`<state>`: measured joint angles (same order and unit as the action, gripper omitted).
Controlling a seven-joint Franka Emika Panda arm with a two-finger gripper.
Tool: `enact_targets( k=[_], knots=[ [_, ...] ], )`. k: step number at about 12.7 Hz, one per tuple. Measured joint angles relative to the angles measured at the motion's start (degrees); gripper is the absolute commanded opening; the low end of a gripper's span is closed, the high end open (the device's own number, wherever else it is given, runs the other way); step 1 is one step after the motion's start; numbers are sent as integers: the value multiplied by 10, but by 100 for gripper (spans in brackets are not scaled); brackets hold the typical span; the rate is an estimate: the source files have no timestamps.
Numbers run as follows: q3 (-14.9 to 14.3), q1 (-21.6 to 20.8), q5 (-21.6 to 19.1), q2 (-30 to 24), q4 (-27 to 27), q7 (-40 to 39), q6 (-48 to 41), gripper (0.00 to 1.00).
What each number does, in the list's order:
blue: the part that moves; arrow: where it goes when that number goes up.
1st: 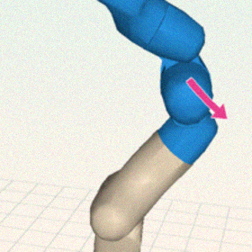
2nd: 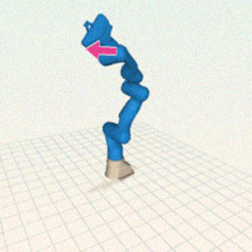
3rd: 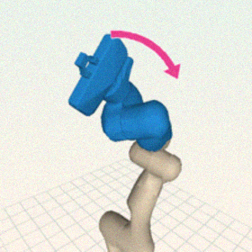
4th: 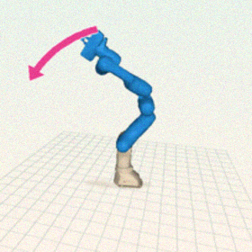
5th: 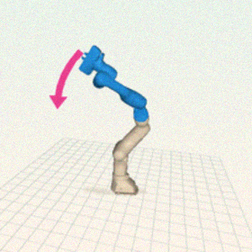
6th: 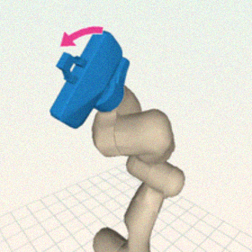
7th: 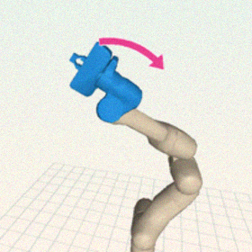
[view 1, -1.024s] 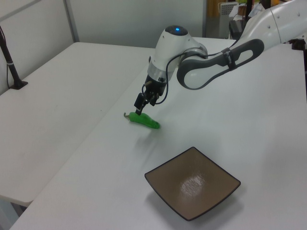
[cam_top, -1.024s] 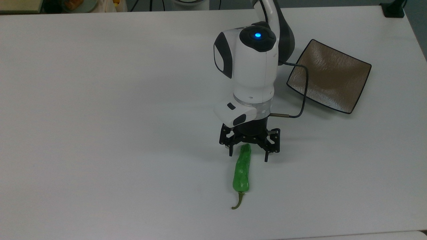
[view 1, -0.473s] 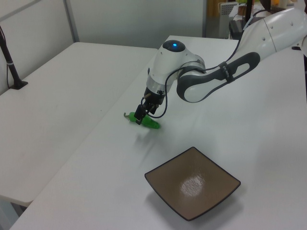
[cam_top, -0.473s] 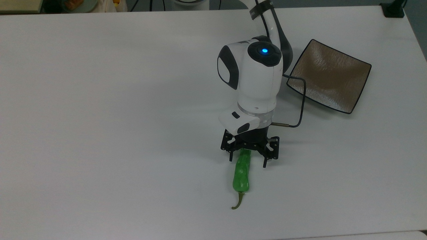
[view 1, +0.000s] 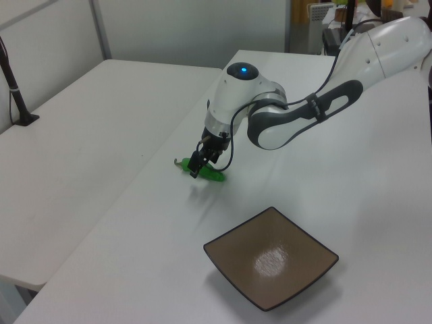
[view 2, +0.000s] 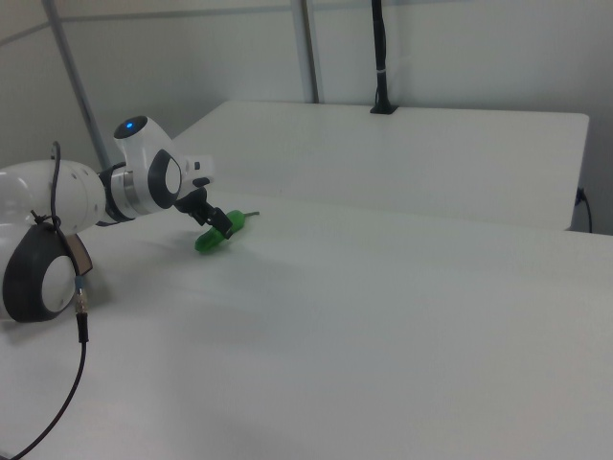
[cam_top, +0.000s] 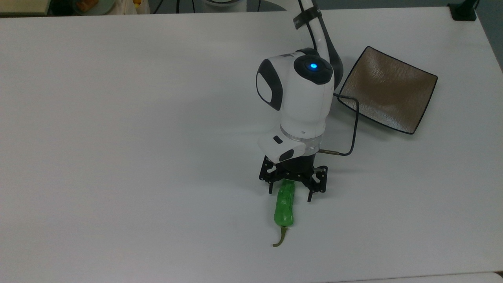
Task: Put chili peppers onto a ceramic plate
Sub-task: 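Close the gripper on the green chili pepper's body and lift it, then carry the held pepper over the square ceramic plate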
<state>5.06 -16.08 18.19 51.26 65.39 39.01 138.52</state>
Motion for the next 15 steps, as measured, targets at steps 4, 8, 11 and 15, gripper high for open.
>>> enact_targets(
  k=[4, 8, 11, 15],
  knots=[
    [0, -1, 19, 14, -14, 22, 0, 26],
    [0, -2, 19, 14, -19, 24, 0, 26],
    [0, -1, 19, -3, -25, 24, 2, 26],
    [6, 11, 19, -50, 8, 30, 1, 26]
  ],
)
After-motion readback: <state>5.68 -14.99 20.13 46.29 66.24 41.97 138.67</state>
